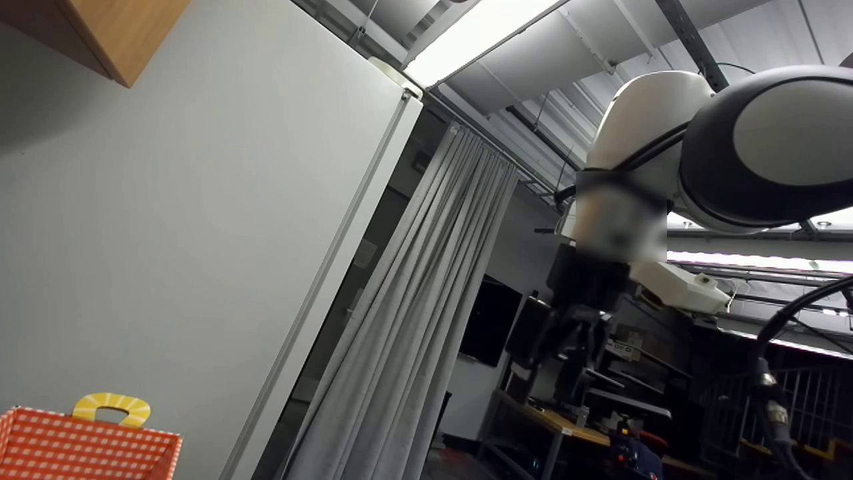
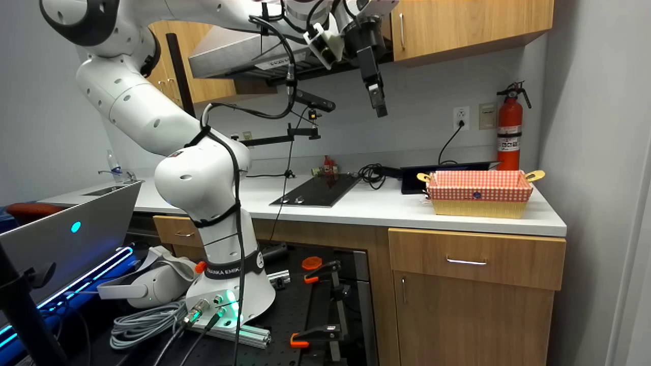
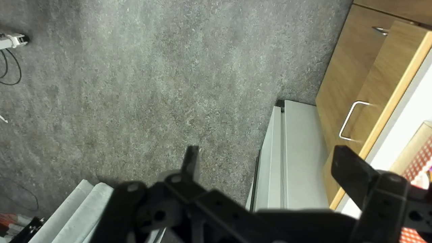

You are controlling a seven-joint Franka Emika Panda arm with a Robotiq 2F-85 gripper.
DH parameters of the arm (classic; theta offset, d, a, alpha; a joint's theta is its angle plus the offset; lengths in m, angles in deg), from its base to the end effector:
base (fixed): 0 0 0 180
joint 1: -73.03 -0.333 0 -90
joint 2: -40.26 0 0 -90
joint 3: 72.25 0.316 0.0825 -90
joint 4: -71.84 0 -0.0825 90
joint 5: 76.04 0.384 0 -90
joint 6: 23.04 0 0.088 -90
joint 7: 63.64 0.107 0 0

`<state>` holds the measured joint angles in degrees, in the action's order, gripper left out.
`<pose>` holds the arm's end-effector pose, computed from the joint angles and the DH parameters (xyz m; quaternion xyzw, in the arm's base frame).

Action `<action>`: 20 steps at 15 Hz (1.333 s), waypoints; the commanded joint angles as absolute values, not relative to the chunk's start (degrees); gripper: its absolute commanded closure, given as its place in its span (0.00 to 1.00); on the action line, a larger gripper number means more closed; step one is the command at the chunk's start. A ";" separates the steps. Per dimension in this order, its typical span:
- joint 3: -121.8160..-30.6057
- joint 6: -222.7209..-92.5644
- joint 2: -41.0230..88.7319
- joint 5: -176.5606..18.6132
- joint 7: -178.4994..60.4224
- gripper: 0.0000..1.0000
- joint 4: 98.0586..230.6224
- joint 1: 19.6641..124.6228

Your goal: Open the drawer on the right

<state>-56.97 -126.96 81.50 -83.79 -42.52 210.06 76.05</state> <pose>0.3412 0.0802 0.5577 0.9828 -0.0905 0.0877 0.1350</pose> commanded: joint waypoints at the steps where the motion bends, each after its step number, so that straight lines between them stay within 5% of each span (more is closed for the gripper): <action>1: -57.91 -126.84 80.92 -84.29 -41.95 0.00 210.21 74.66; 13: -59.69 -128.92 72.94 -83.06 -43.62 0.00 214.98 72.34; 20: -61.69 -140.50 62.90 -78.18 -42.50 0.00 220.16 71.91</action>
